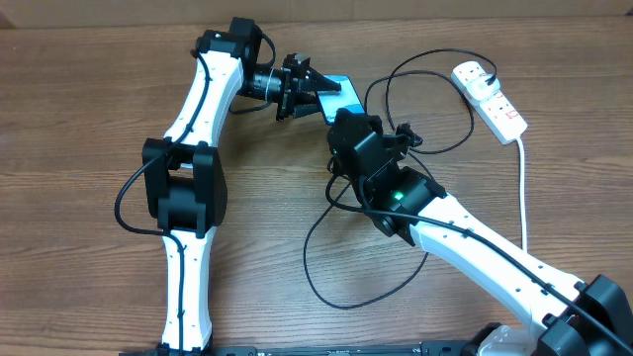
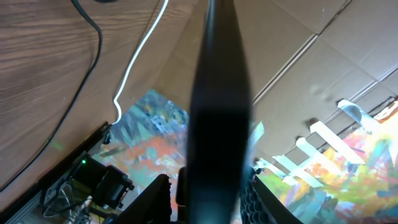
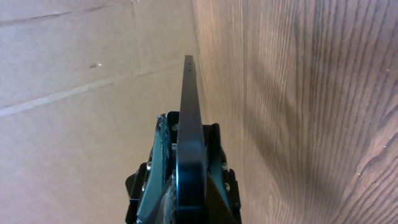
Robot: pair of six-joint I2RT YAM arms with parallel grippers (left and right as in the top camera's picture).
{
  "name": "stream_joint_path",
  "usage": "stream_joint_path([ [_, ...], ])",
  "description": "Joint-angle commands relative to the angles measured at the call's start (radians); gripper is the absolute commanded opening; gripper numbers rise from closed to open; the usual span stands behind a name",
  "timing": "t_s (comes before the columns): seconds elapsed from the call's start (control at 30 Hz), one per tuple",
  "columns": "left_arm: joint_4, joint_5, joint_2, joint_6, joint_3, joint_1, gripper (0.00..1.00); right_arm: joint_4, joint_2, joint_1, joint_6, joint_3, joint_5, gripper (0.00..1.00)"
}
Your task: Plug charger to phone and switch on socket
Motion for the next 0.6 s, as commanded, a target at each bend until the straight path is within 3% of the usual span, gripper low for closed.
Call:
stream_joint_path([
  [0.0,0.004,-0.014,0.010,-0.014,0.023,-0.002,0.29,0.006,-0.001,0.003,0.007,0.040,0.032,0.04],
  [0.57,0.005,-0.015,0.010,-0.026,0.023,-0.002,0.21,0.006,0.000,0.003,0.007,0.040,0.032,0.04],
])
